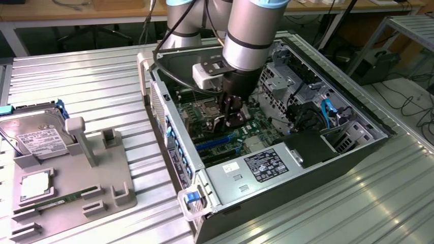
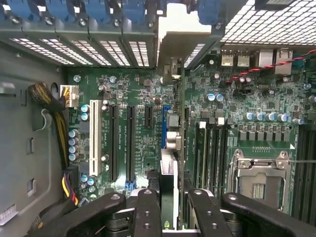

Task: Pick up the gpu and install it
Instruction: 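Insert the gpu into the slot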

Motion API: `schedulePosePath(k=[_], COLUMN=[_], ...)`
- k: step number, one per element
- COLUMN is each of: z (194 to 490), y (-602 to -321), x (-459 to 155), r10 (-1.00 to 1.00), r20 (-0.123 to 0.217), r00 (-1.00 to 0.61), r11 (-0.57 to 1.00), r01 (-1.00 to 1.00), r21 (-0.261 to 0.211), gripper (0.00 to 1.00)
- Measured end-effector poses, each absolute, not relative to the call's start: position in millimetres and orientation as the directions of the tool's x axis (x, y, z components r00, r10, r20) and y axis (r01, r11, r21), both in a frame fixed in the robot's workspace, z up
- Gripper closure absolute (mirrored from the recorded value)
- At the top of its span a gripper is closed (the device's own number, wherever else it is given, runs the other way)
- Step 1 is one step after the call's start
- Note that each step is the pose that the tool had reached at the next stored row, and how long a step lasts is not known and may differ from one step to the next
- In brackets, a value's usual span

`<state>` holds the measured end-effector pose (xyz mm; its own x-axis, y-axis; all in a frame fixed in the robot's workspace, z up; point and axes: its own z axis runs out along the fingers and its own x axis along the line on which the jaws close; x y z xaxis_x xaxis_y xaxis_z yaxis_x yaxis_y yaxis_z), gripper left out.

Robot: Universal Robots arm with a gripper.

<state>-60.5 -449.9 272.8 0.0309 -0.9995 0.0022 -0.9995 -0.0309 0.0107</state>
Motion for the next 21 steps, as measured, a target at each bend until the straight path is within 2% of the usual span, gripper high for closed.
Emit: schedulePosePath(k=[21], z=[268.3], y=[-455.2], x=[-63.6], r10=[-1.000], r20=[0.002], r00=[0.012], r11=[-0.012], r01=[-1.000], r21=[0.011], gripper=[0.73])
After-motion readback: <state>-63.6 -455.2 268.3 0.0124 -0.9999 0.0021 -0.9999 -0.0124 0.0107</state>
